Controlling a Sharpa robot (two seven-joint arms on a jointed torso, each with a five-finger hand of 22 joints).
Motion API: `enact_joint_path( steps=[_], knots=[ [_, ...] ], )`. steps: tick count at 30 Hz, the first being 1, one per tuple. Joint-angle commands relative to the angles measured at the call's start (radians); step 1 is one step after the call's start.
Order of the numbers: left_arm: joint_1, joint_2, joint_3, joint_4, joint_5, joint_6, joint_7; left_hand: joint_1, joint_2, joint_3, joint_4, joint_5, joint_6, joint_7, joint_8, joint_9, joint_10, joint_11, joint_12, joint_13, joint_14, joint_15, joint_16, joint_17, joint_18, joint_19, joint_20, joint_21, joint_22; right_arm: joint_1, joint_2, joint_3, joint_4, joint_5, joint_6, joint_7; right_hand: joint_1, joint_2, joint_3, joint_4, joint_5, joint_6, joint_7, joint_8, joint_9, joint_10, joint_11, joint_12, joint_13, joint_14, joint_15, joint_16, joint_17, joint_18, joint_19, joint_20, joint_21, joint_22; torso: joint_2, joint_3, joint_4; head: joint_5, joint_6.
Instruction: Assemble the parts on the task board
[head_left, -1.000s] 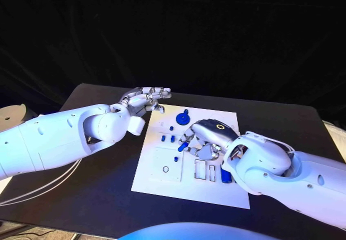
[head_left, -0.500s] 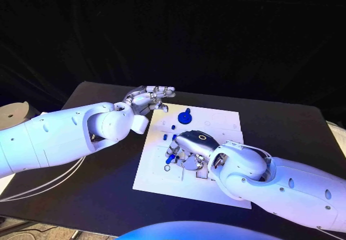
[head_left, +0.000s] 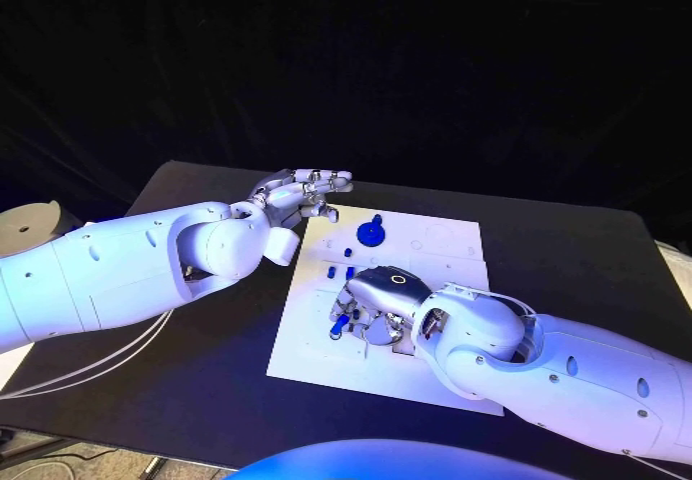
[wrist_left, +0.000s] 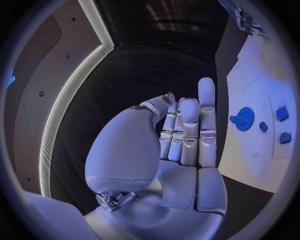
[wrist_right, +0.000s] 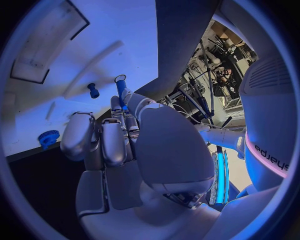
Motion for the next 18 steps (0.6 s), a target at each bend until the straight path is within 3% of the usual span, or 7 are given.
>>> enact_joint_path(
  steps=[1,18],
  knots=[
    [0.001,0.002,0.001,0.001,0.002,0.02,0.004,-0.007,0.003,0.0,-0.003,0.006,-0.004,0.004,0.007,-0.001,-0.001,0.002,0.002,0.0,-0.009,-0.001,-0.005,-0.001,0.019,-0.008,0.0,-0.007,-0.001,-0.002,0.001,-0.001,-0.003,-0.026,0.045,0.003,0.003,0.008,0.013,-0.009,0.003,0.001,0.006,0.0,0.001,0.026,-0.016,0.006,0.002,0.044,0.004,0.004,0.0,0.003,-0.003,0.002,0.005,-0.001,0.0,-0.0008,-0.001,0.0,0.0],
    [0.001,0.003,0.001,0.002,0.002,0.02,0.004,-0.007,0.003,0.0,-0.003,0.006,-0.004,0.004,0.007,-0.001,-0.001,0.002,0.002,0.0,-0.009,-0.001,-0.005,-0.001,0.019,-0.008,0.0,-0.007,-0.001,-0.009,0.034,-0.007,-0.029,-0.053,0.075,-0.02,-0.001,0.008,0.014,-0.01,0.003,0.002,0.006,0.0,0.002,0.026,-0.016,0.005,0.002,0.043,0.004,0.003,-0.001,0.003,-0.003,0.002,0.004,-0.002,0.001,-0.0018,0.0007,0.001,-0.004]
  ],
)
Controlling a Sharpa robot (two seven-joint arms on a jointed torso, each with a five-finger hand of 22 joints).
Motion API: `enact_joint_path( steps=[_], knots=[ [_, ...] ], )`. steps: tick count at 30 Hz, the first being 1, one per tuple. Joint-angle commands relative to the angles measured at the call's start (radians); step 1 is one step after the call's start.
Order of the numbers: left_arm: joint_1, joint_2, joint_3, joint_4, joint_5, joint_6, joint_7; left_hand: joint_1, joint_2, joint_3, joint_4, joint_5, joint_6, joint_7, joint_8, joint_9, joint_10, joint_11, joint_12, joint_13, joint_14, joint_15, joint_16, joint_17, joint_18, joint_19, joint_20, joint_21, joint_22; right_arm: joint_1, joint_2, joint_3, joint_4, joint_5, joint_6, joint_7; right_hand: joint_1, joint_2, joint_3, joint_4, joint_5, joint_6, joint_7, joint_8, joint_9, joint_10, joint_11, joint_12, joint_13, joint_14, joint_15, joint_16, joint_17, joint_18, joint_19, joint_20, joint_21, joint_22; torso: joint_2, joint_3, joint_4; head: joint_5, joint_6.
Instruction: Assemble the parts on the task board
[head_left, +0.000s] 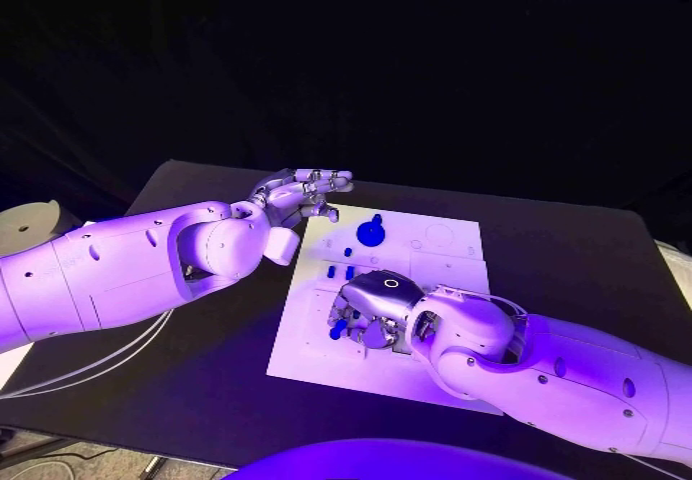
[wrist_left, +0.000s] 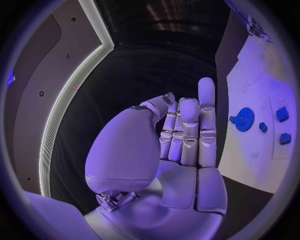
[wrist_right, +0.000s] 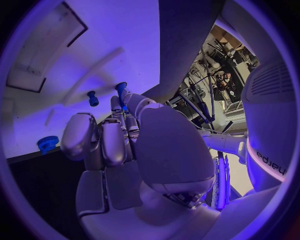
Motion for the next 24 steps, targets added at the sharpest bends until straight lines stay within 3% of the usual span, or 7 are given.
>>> enact_joint_path(
  steps=[1,8,11,15,18,22,24],
  knots=[
    [0.001,0.001,0.001,0.002,0.002,0.018,0.004,-0.007,0.003,0.0,-0.003,0.006,-0.004,0.004,0.007,-0.001,-0.001,0.002,0.002,0.0,-0.007,0.002,-0.005,-0.001,0.019,-0.008,0.0,-0.007,-0.001,-0.004,0.007,-0.003,-0.004,-0.026,0.041,-0.012,-0.001,0.008,0.01,-0.006,0.006,0.001,0.003,0.006,0.001,0.026,-0.016,0.002,0.001,0.043,0.004,0.003,-0.001,0.003,-0.003,0.002,0.004,-0.002,0.0,-0.0006,-0.0004,0.002,-0.003],
    [0.001,0.001,0.001,0.003,0.002,0.019,0.004,-0.007,0.003,0.0,-0.003,0.006,-0.004,0.004,0.007,-0.001,-0.001,0.002,0.002,0.0,-0.007,0.002,-0.005,-0.001,0.019,-0.008,0.0,-0.007,-0.001,-0.005,0.017,-0.008,-0.009,-0.031,0.057,-0.02,-0.014,0.004,0.009,-0.007,0.006,-0.002,0.003,0.004,0.001,0.023,-0.014,-0.003,0.001,0.042,0.006,-0.001,-0.007,0.004,-0.006,0.003,0.003,-0.005,-0.001,-0.0002,-0.0007,0.005,-0.003],
    [0.001,0.001,0.001,0.003,0.002,0.018,0.003,-0.007,0.003,0.0,-0.003,0.006,-0.004,0.004,0.007,-0.001,-0.001,0.002,0.002,0.0,-0.007,0.002,-0.005,-0.001,0.019,-0.008,0.0,-0.007,-0.001,-0.005,0.021,-0.01,-0.012,-0.027,0.05,-0.019,-0.041,-0.011,0.003,-0.004,0.009,-0.031,0.013,-0.014,-0.006,-0.009,-0.003,-0.023,-0.003,0.038,0.014,-0.009,-0.019,0.006,-0.014,0.009,-0.007,-0.02,-0.001,-0.0006,-0.0007,0.005,-0.003],
    [0.001,0.001,0.001,0.003,0.002,0.018,0.003,-0.007,0.003,0.0,-0.003,0.006,-0.004,0.004,0.007,-0.001,-0.001,0.002,0.002,0.0,-0.007,0.002,-0.005,-0.001,0.019,-0.008,0.0,-0.007,-0.001,-0.005,0.023,-0.012,-0.016,-0.019,0.027,-0.016,-0.103,-0.063,-0.035,0.01,0.012,-0.143,0.046,-0.021,-0.026,-0.127,0.03,-0.027,-0.006,0.03,0.043,-0.031,-0.052,0.016,-0.046,0.03,-0.05,-0.092,-0.001,-0.0001,-0.0006,0.005,-0.002],
    [0.001,0.001,0.001,0.003,0.002,0.018,0.003,-0.007,0.003,0.0,-0.003,0.006,-0.004,0.004,0.007,-0.001,-0.001,0.002,0.002,0.0,-0.007,0.002,-0.005,-0.001,0.019,-0.008,0.0,-0.007,-0.001,-0.005,0.021,-0.012,-0.016,-0.015,-0.011,-0.016,-0.127,-0.087,-0.098,0.007,0.016,-0.242,0.055,-0.021,-0.025,-0.233,0.045,-0.026,-0.004,0.019,0.054,-0.05,-0.08,0.027,-0.069,0.046,-0.082,-0.14,-0.001,0.0004,-0.0003,0.004,0.0],
    [0.001,0.0,0.001,0.003,0.002,0.019,0.002,-0.007,0.003,0.0,-0.003,0.006,-0.004,0.004,0.007,-0.001,-0.001,0.002,0.002,0.0,-0.007,0.002,-0.005,-0.001,0.019,-0.008,0.0,-0.007,-0.001,-0.006,0.01,-0.013,-0.008,-0.013,-0.084,-0.008,-0.118,-0.068,-0.187,0.002,0.014,-0.304,0.054,-0.018,-0.022,-0.277,0.045,-0.008,0.0,0.014,0.055,-0.054,-0.093,0.031,-0.075,0.05,-0.094,-0.157,0.0,0.0007,-0.0006,0.003,0.001],
    [0.001,0.0,0.001,0.003,0.002,0.021,0.0,-0.007,0.003,0.0,-0.003,0.006,-0.004,0.004,0.007,-0.001,-0.001,0.002,0.002,0.0,-0.007,0.002,-0.005,-0.001,0.019,-0.008,0.0,-0.007,-0.001,-0.007,-0.001,-0.013,0.001,-0.007,-0.124,-0.003,-0.113,-0.058,-0.214,0.003,0.016,-0.302,0.053,-0.017,-0.021,-0.276,0.044,0.002,0.001,0.016,0.055,-0.05,-0.09,0.03,-0.072,0.05,-0.092,-0.154,0.0,0.0009,-0.0007,0.001,0.002]
  ],
)
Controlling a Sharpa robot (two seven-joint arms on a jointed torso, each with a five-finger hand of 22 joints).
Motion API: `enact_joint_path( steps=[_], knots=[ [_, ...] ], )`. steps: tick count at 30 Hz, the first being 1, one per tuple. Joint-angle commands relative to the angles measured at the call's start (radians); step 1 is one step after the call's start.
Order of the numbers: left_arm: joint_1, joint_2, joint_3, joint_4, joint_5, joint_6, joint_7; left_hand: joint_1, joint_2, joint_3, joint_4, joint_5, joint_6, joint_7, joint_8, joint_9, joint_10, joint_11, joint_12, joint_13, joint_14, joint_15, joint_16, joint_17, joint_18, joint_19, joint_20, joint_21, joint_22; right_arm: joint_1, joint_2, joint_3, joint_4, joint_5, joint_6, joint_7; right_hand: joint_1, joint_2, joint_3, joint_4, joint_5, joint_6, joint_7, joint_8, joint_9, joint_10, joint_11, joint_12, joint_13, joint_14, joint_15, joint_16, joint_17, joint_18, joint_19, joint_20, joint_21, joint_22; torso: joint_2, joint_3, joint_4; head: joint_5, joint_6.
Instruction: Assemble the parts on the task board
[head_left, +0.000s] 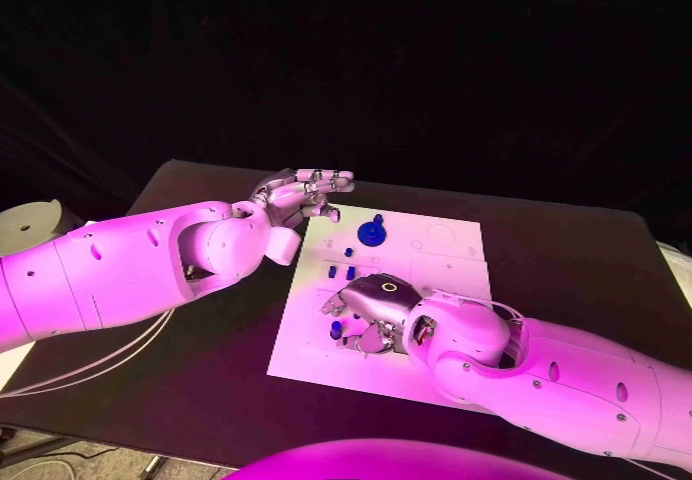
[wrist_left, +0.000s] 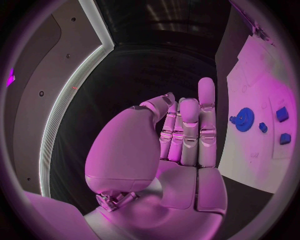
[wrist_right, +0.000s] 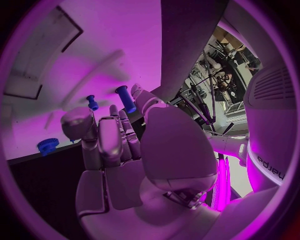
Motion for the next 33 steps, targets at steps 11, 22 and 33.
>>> enact_joint_path(
  steps=[11,22,33],
  knots=[
    [0.001,-0.005,0.001,0.002,0.002,0.022,-0.002,-0.007,0.004,-0.001,-0.006,0.006,-0.006,0.004,0.009,-0.001,-0.004,0.002,0.006,0.0,-0.009,0.002,-0.005,-0.006,0.018,-0.008,0.0,-0.008,-0.002,-0.006,-0.177,0.032,0.11,0.132,-0.268,0.019,0.014,0.04,-0.09,0.012,0.031,0.088,-0.011,0.015,0.009,0.113,-0.017,0.086,0.006,0.016,-0.007,-0.006,-0.016,0.008,0.021,-0.006,0.019,0.033,-0.003,0.0018,-0.0095,-0.027,0.012],
    [0.0,-0.011,-0.002,0.002,0.002,0.021,-0.003,-0.007,0.004,-0.001,-0.006,0.006,-0.006,0.004,0.009,-0.001,-0.004,0.002,0.006,0.0,-0.009,0.002,-0.005,-0.006,0.018,-0.008,0.0,-0.008,-0.002,0.015,-0.443,0.045,0.208,0.418,-0.239,-0.131,-0.079,0.024,-0.155,0.093,0.151,0.188,-0.071,0.053,0.017,0.449,-0.097,0.291,0.132,0.058,-0.073,0.124,0.156,-0.027,0.106,-0.068,0.148,0.236,-0.007,0.0033,-0.0408,-0.078,0.032],
    [0.0,-0.012,-0.004,0.005,0.002,0.023,-0.002,-0.007,0.004,-0.001,-0.006,0.006,-0.006,0.004,0.009,-0.001,-0.004,0.002,0.006,0.0,-0.009,0.002,-0.005,-0.006,0.018,-0.008,0.0,-0.008,-0.002,-0.014,-0.514,0.031,0.253,0.356,-0.192,-0.309,-0.129,0.063,-0.327,0.223,0.248,0.204,-0.09,0.114,0.049,0.458,-0.116,1.068,1.018,0.071,-0.088,0.219,0.292,-0.042,0.128,-0.088,0.2,0.322,-0.007,0.0055,-0.0608,-0.092,0.034]
  ],
)
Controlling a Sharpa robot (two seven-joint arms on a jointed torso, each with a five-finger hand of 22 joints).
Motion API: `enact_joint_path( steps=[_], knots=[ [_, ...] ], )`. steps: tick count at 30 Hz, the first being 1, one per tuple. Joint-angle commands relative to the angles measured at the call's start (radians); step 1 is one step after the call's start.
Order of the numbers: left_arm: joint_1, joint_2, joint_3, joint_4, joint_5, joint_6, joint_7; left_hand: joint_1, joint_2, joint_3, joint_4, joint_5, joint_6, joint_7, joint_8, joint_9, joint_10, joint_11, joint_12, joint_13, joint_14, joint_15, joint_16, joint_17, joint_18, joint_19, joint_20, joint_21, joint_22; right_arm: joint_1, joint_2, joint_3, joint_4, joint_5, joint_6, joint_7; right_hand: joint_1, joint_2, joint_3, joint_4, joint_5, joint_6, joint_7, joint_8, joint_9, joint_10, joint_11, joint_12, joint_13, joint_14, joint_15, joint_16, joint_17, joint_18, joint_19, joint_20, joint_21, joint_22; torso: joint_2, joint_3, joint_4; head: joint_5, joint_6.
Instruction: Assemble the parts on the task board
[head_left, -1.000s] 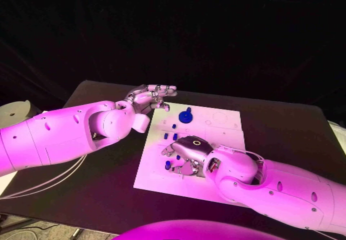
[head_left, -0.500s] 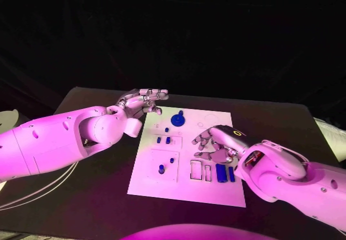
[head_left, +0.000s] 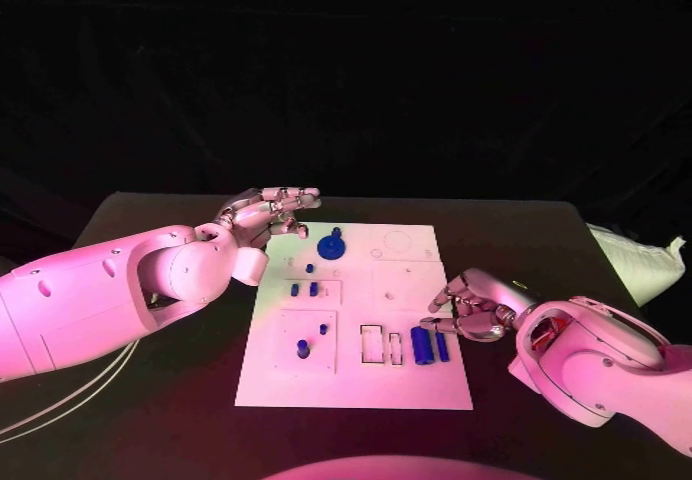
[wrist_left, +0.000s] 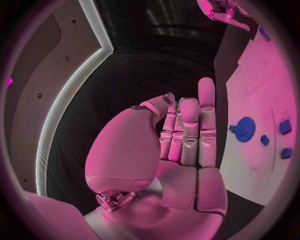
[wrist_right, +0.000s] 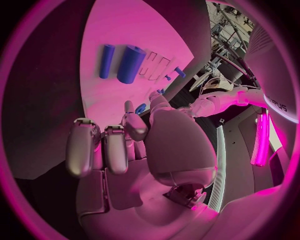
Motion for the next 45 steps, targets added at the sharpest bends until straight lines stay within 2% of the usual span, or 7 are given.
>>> enact_joint_path(
  steps=[1,5,15,28,33,39,45],
  knots=[
    [0.0,0.001,0.0,0.003,0.002,0.02,0.004,-0.007,0.004,-0.001,-0.006,0.006,-0.006,0.004,0.002,-0.001,-0.003,0.002,0.006,0.0,-0.007,0.003,-0.005,-0.001,0.019,-0.008,0.0,-0.003,-0.001,-0.009,0.002,-0.002,0.008,-0.031,0.042,-0.116,0.003,0.015,-0.026,0.014,0.006,0.002,-0.005,0.01,0.008,-0.003,0.001,0.062,0.076,0.073,-0.007,0.011,0.06,-0.017,0.007,0.002,0.009,0.012,0.0,0.0009,-0.006,-0.002,-0.002],
    [0.0,0.0,0.0,0.003,0.002,0.02,0.004,-0.007,0.004,-0.001,-0.006,0.006,-0.006,0.004,0.002,-0.001,-0.003,0.002,0.006,0.0,-0.007,0.003,-0.005,-0.001,0.019,-0.008,0.0,-0.003,-0.001,-0.018,0.008,-0.003,0.009,-0.06,0.064,-0.14,-0.001,0.024,-0.052,0.02,0.008,-0.002,-0.006,0.02,0.018,-0.004,0.003,0.093,0.12,0.073,-0.007,0.017,0.069,-0.017,0.008,0.002,0.013,0.017,0.0,0.0001,-0.0019,-0.003,-0.006],
    [0.0,-0.004,0.0,0.004,0.002,0.019,0.004,-0.007,0.004,-0.001,-0.006,0.006,-0.006,0.004,0.002,-0.001,-0.003,0.002,0.006,0.0,-0.007,0.003,-0.005,-0.001,0.019,-0.008,0.0,-0.003,-0.001,-0.036,0.038,-0.003,-0.006,-0.109,0.121,-0.157,0.003,0.036,-0.08,0.02,0.008,-0.003,-0.008,0.034,0.031,0.0,0.002,0.126,0.169,0.074,-0.007,0.023,0.079,-0.018,0.009,0.003,0.016,0.025,0.0,-0.0014,-0.006,0.003,-0.012],
    [0.0,-0.004,0.0,0.004,0.002,0.019,0.006,-0.007,0.004,-0.001,-0.006,0.006,-0.006,0.004,0.002,-0.001,-0.003,0.002,0.006,0.0,-0.007,0.003,-0.005,-0.001,0.019,-0.008,0.0,-0.003,-0.001,-0.051,0.077,-0.003,-0.037,-0.151,0.167,-0.163,0.0,0.037,-0.1,0.021,0.004,-0.003,-0.009,0.043,0.041,0.008,0.001,0.152,0.204,0.077,-0.007,0.033,0.097,-0.021,0.013,0.002,0.025,0.042,0.0,-0.0025,-0.0046,0.007,-0.013],
    [0.0,-0.005,0.0,0.004,0.002,0.018,0.005,-0.007,0.004,-0.001,-0.006,0.006,-0.006,0.004,0.002,-0.001,-0.003,0.002,0.006,0.0,-0.007,0.003,-0.005,-0.001,0.019,-0.008,0.0,-0.003,-0.001,-0.065,0.103,-0.003,-0.058,-0.146,0.17,-0.163,0.001,0.039,-0.102,0.021,0.003,-0.003,-0.01,0.045,0.044,0.008,0.001,0.153,0.206,0.077,-0.008,0.034,0.098,-0.022,0.013,0.002,0.026,0.043,0.001,-0.0017,-0.0042,0.011,-0.013],
    [0.0,-0.006,0.0,0.004,0.002,0.019,0.004,-0.007,0.004,-0.001,-0.006,0.006,-0.006,0.004,0.002,-0.001,-0.003,0.002,0.006,0.0,-0.007,0.003,-0.005,-0.001,0.019,-0.008,0.0,-0.003,-0.001,-0.079,0.13,-0.004,-0.079,-0.141,0.16,-0.166,0.005,0.046,-0.105,0.02,0.006,-0.001,-0.011,0.049,0.048,0.006,0.0,0.153,0.209,0.077,-0.008,0.034,0.098,-0.022,0.013,0.002,0.026,0.044,0.001,-0.0024,-0.0041,0.014,-0.016],
    [0.0,-0.006,0.0,0.004,0.002,0.019,0.003,-0.007,0.004,-0.001,-0.006,0.006,-0.006,0.004,0.002,-0.001,-0.003,0.002,0.006,0.0,-0.007,0.003,-0.005,-0.001,0.019,-0.008,0.0,-0.003,-0.001,-0.083,0.138,-0.003,-0.086,-0.139,0.137,-0.168,0.019,0.065,-0.107,0.017,0.023,0.003,-0.013,0.06,0.06,0.007,-0.002,0.158,0.221,0.077,-0.01,0.036,0.102,-0.022,0.013,0.001,0.028,0.046,0.0,-0.0033,-0.0058,0.017,-0.017]
  ],
)
